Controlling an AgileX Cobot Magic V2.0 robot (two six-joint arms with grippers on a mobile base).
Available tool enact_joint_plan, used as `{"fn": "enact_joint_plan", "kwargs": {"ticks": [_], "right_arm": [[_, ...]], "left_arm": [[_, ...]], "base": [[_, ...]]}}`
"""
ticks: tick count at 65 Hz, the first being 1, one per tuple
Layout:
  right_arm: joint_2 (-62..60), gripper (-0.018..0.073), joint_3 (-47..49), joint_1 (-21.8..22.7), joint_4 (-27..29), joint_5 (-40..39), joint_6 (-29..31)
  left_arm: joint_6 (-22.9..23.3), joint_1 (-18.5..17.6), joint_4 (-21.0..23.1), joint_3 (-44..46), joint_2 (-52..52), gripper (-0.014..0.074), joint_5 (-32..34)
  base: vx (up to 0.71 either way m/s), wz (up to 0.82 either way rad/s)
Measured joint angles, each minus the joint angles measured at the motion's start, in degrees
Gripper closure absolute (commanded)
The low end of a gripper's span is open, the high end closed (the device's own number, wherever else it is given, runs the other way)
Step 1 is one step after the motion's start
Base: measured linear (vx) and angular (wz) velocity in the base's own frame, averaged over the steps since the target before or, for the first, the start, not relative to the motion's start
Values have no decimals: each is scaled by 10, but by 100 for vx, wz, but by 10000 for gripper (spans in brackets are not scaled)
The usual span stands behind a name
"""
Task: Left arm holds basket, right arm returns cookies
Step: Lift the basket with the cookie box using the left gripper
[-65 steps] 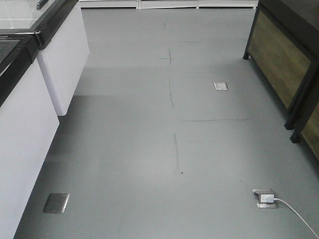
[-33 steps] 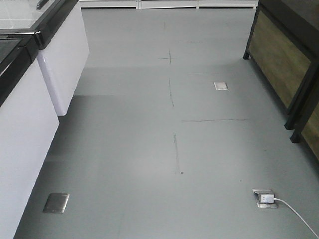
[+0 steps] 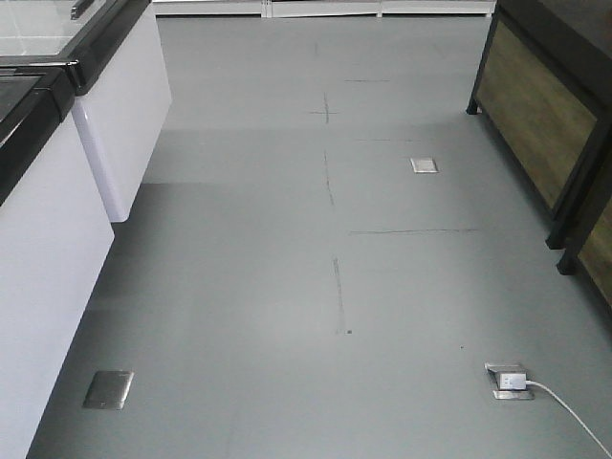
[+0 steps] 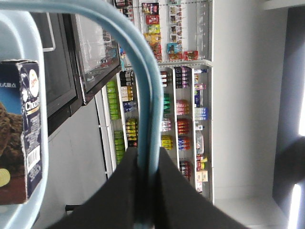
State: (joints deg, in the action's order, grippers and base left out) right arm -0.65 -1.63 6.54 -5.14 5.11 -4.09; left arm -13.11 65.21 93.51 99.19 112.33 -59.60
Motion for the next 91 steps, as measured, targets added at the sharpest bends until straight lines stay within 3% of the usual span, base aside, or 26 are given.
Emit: {"fn": "enact_joint_plan", "kwargs": {"ticks": [16, 35, 50, 62, 91], "right_arm": [[0, 565, 0, 0, 0, 0, 0], [0, 565, 0, 0, 0, 0, 0], [0, 565, 0, 0, 0, 0, 0], [0, 565, 0, 0, 0, 0, 0], [0, 565, 0, 0, 0, 0, 0]], "left_arm": [[-8, -63, -10, 84, 0, 602, -17], [-14, -222, -1, 137, 0, 601, -76], [-20, -342, -93, 129, -28, 601, -111], [-64, -417, -110, 38, -82, 600, -97], [-245, -551, -45, -288, -202, 599, -90]], "base": [[0, 0], [0, 0], [0, 0], [0, 0], [0, 0]]}}
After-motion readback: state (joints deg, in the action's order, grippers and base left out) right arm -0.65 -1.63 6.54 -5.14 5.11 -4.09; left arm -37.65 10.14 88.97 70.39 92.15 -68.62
